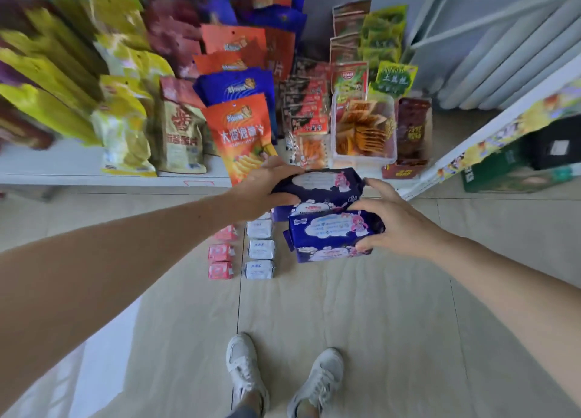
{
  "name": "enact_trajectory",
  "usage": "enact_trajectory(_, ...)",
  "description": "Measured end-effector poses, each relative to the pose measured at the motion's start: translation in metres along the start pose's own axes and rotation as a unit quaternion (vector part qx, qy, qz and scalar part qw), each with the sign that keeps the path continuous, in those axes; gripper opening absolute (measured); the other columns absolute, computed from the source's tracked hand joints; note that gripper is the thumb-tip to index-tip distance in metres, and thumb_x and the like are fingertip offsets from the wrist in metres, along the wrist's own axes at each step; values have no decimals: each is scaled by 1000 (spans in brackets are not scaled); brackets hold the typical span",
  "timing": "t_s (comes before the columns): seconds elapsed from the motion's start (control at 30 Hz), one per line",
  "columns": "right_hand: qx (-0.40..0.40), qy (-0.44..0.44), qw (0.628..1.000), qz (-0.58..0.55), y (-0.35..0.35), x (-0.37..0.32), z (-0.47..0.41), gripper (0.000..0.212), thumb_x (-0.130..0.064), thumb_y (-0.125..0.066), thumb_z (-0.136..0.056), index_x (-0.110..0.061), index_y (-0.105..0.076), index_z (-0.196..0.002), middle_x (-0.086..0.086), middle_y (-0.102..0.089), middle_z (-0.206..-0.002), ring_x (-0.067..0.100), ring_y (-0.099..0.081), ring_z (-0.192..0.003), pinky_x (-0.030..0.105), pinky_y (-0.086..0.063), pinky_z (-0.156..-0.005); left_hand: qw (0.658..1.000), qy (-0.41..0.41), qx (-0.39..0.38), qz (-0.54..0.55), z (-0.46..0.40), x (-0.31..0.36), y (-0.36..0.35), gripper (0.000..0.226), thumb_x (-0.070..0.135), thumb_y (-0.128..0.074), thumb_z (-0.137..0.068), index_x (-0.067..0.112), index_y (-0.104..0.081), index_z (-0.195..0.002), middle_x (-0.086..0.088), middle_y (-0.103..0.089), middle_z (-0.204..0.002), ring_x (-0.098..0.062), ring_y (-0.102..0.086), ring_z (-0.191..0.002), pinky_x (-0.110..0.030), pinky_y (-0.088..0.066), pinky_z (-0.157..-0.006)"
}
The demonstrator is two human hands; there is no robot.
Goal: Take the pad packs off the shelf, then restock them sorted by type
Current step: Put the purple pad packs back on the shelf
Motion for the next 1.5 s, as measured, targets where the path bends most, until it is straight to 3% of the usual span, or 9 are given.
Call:
enact_trajectory(0.2,50,51,997,0,79,-91,54,67,-24,-84,-70,-25,-55,-130,-4,-9,-159,0,-14,-139,22,-25,-110,999,-24,43,-1,67,79,107,54,26,-67,-86,21,-47,-136,2,-41,-116,-13,-43,-106,-23,-33,-91)
enact_trajectory(0.33,90,81,993,5,122,-145,78,65,-23,-85,-69,-22,-57,-128,-3,-19,-157,-1,-17,-138,19,-24,-110,996,-37,80,18,104,110,165,56,26,-68,-85,20,-47,-136,-1,-43,-120,-14,-45,-109,-20,-36,-92)
enact_trajectory(0.43,102,104,989,12,153,-184,90,63,-23,-85,-69,-21,-59,-127,-5,-26,-153,9,-28,-138,25,-30,-109,993,-53,104,6,124,126,204,54,25,-65,-87,22,-47,-137,2,-41,-121,-10,-44,-107,-5,-36,-84)
enact_trajectory(0.6,139,126,982,20,202,-236,92,63,-15,-84,-69,-17,-59,-127,-5,-29,-149,-3,-32,-124,-8,-19,-90,982,-89,164,-18,135,144,267,52,26,-67,-86,23,-51,-135,3,-41,-121,-11,-46,-105,-11,-38,-84)
enact_trajectory(0.67,144,121,982,26,220,-250,86,63,-16,-82,-72,-18,-57,-129,-9,-28,-146,-7,-27,-120,-11,-15,-84,978,-100,178,-32,129,149,290,52,27,-68,-85,23,-51,-135,1,-41,-123,-11,-45,-108,-15,-39,-87)
enact_trajectory(0.87,168,88,980,58,265,-253,51,67,-23,-81,-74,-23,-52,-134,0,-16,-158,12,-19,-143,21,-15,-108,975,-104,192,-29,85,155,330,52,27,-68,-85,24,-52,-134,-5,-46,-122,-16,-48,-103,-24,-42,-89)
enact_trajectory(1.13,137,75,985,75,313,-224,-15,68,-19,-79,-76,-17,-48,-137,5,-12,-159,17,-15,-145,27,-15,-113,975,-76,208,-32,13,155,347,48,26,-65,-88,22,-52,-134,-4,-46,-127,-11,-46,-104,-13,-39,-79)
enact_trajectory(1.37,124,74,979,147,324,-212,-38,69,-23,-76,-79,-13,-41,-138,4,-10,-157,21,-17,-145,38,-22,-117,981,-60,183,-32,-24,153,355,51,31,-67,-86,22,-52,-134,-4,-49,-126,-13,-48,-104,-19,-39,-83)
enact_trajectory(1.5,131,55,969,202,319,-208,-38,72,-28,-74,-80,-11,-33,-137,11,-7,-157,27,-23,-143,40,-30,-113,985,-51,165,12,-33,148,350,49,32,-70,-84,24,-51,-128,-2,-53,-125,-17,-53,-109,-24,-48,-84)
Point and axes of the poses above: each hand's wrist, its own z-axis away from the middle knuckle, its own y-axis out of the back of the hand, x = y × z, the point moved 1 cm from there along -z, towards the middle knuckle
